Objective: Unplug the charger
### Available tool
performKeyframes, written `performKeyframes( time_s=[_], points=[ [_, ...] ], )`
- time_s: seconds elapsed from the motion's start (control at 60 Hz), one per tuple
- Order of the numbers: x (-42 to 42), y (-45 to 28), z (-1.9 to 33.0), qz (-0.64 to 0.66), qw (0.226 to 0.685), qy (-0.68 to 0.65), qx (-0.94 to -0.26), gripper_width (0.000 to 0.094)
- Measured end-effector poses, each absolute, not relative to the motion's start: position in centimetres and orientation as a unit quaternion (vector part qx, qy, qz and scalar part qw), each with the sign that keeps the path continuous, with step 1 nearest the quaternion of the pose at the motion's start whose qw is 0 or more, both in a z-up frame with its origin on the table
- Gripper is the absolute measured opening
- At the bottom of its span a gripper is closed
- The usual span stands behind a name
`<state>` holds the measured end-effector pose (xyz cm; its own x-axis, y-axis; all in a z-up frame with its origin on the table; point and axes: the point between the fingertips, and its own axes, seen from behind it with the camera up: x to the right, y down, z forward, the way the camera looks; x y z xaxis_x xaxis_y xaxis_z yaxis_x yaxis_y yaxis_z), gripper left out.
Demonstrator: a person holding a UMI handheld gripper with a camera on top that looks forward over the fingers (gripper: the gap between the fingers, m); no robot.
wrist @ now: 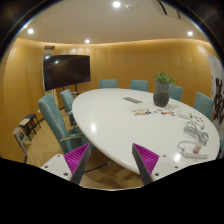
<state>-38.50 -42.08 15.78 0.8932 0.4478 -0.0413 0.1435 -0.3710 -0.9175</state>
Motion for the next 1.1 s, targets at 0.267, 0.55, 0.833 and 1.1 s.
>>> performKeyframes(
  time_s=[0.267, 0.55, 0.833, 1.1],
  points=[
    [-33.0, -42.0, 12.2, 0.138, 0.526, -0.161, -0.823, 0.0874],
    [-19.3, -39.7, 6.9, 0.085, 0.517, -0.064, -0.849, 0.0872],
    [-4.8, -30.9, 4.7, -0.003, 0.533, 0.049, -0.845, 0.0869],
    [-0.9, -22.8, 2.8, -0.026, 0.536, 0.066, -0.842, 0.0739]
  ],
)
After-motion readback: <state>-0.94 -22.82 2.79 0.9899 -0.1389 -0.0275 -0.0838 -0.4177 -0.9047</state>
